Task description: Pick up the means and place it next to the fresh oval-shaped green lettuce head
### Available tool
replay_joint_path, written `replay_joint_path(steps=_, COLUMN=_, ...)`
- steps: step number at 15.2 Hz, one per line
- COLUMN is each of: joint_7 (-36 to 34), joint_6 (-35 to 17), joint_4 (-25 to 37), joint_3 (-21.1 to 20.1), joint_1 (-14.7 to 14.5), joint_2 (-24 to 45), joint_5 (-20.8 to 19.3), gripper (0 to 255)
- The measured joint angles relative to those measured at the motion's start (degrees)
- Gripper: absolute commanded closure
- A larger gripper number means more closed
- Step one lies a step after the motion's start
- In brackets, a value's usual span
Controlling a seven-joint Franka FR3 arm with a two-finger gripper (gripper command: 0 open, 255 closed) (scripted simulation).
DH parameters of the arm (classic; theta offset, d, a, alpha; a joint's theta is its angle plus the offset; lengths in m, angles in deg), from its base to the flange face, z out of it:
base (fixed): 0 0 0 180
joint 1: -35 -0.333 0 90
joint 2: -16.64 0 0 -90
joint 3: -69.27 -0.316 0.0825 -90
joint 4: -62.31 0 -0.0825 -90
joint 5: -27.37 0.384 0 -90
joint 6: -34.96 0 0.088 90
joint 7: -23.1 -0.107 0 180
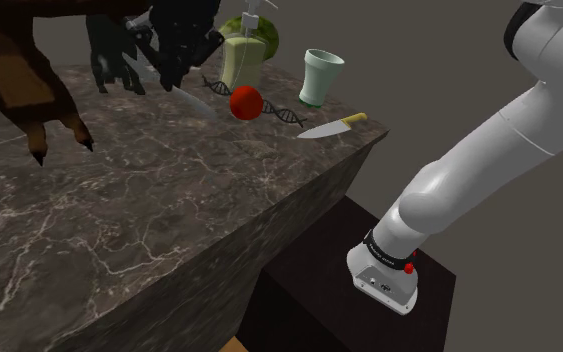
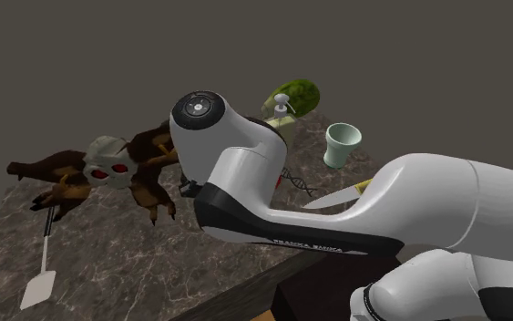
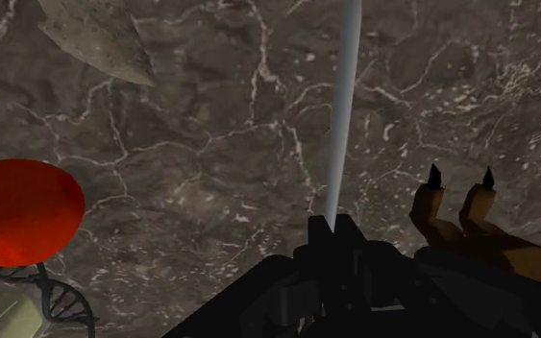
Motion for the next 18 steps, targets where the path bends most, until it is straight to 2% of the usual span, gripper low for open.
replay_joint_path(steps=8, joint_7=0.3, joint_6=6.4, joint_4=7.5, joint_3=-0.3, joint_1=0.4, joint_2=1.4, joint_5=-0.9, gripper=255)
replay_joint_path(steps=18, joint_7=-1.2, joint_6=15.1, joint_4=19.5, joint_3=-2.8, joint_1=0.6, joint_2=6.4, joint_5=-4.8, gripper=255)
